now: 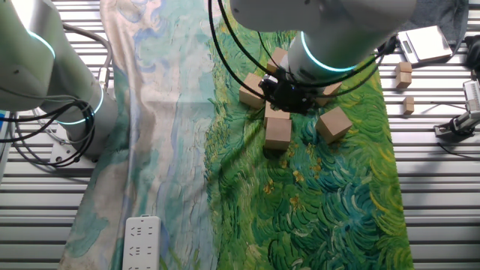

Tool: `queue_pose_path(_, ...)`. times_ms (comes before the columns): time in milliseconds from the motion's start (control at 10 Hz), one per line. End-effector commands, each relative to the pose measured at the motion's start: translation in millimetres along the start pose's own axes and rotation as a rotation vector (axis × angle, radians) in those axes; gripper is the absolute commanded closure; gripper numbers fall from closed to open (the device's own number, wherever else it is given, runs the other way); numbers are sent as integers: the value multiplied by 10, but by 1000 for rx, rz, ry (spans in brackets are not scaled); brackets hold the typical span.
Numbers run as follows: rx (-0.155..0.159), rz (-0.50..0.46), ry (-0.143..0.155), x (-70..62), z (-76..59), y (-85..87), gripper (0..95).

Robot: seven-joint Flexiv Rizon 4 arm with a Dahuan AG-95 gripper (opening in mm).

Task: Stack the blocks into a pyramid shape

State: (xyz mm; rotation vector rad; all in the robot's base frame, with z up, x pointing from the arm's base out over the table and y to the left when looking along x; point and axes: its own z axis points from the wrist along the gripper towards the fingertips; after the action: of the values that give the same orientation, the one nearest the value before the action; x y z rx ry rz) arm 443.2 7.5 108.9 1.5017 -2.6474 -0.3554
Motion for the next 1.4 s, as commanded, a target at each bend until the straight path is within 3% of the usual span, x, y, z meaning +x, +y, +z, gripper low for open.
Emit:
queue_pose_path(100,4,17,-7,2,-5,5,950)
queue_pose_path(900,13,22,-10,20,7,21,950)
queue_pose_path(1100,7,38,-35,45,40,86,950)
queue_pose_path(1400,14,75,-67,75,173,315,950)
